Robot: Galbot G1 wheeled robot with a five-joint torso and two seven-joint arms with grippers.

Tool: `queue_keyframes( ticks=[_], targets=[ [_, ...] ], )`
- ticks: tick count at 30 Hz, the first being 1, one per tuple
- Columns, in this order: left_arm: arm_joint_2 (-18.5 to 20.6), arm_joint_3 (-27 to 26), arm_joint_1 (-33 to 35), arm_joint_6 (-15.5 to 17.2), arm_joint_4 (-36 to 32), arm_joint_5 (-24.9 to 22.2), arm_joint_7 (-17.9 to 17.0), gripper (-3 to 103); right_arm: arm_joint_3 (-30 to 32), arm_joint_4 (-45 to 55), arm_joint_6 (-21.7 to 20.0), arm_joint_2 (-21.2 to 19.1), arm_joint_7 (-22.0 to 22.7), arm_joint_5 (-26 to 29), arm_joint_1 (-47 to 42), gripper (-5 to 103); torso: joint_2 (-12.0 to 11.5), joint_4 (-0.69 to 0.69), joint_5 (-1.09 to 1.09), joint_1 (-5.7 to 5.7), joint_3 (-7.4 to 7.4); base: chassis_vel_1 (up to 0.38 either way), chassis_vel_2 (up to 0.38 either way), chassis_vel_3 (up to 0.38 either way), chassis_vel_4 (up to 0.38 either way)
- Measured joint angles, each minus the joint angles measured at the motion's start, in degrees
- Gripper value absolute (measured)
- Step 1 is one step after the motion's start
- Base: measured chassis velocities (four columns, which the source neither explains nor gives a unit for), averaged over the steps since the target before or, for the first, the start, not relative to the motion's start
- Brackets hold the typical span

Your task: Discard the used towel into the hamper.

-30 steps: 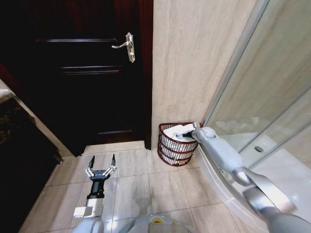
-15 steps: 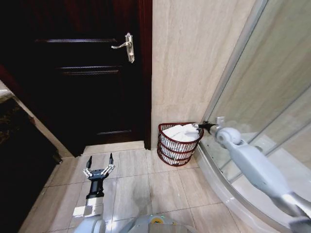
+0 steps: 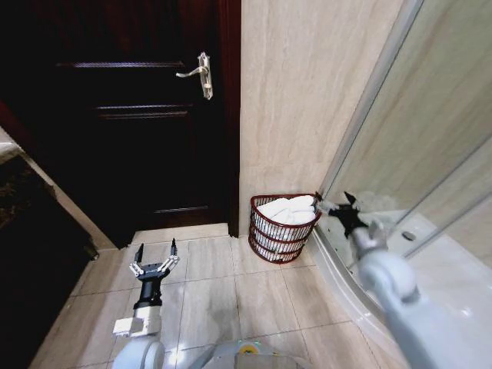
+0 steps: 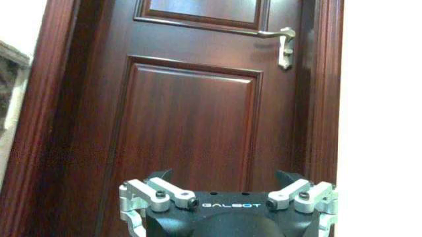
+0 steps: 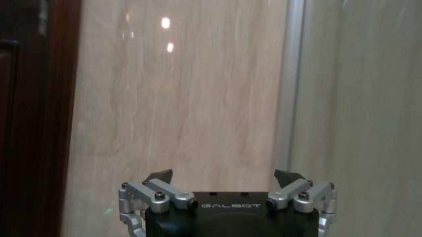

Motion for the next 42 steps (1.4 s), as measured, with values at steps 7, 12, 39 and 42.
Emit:
queue_keyframes(
  ticks=[7,12,39,42],
  targets=[
    [1.14,-0.11,-2.85,2.88,1.33,-1.36,1.44,100,0.56,4.54,6.09,8.64,-0.56,-7.49,-9.46,100,0.64,-0.01,0.00,0.31,0.29,0.000,0.000,0.000,0.000],
    [1.04,0.38,-3.22,4.99,0.20,-0.75,2.06,100,1.75,4.77,7.80,10.54,-0.17,-8.90,-10.49,100,1.64,0.01,0.01,0.65,0.99,0.000,0.000,0.000,0.000],
    [1.25,1.09,-3.49,1.67,0.86,1.36,1.54,100,-1.77,10.78,7.73,14.52,3.24,-14.81,-14.91,100,7.55,0.01,0.00,2.78,4.75,0.016,0.012,0.010,0.012],
    [1.44,1.22,-4.22,1.65,0.93,1.74,1.64,100,-2.08,11.10,7.36,15.24,3.19,-15.92,-15.00,100,8.46,0.01,0.00,3.18,5.24,0.000,0.000,0.000,0.000]
  ],
)
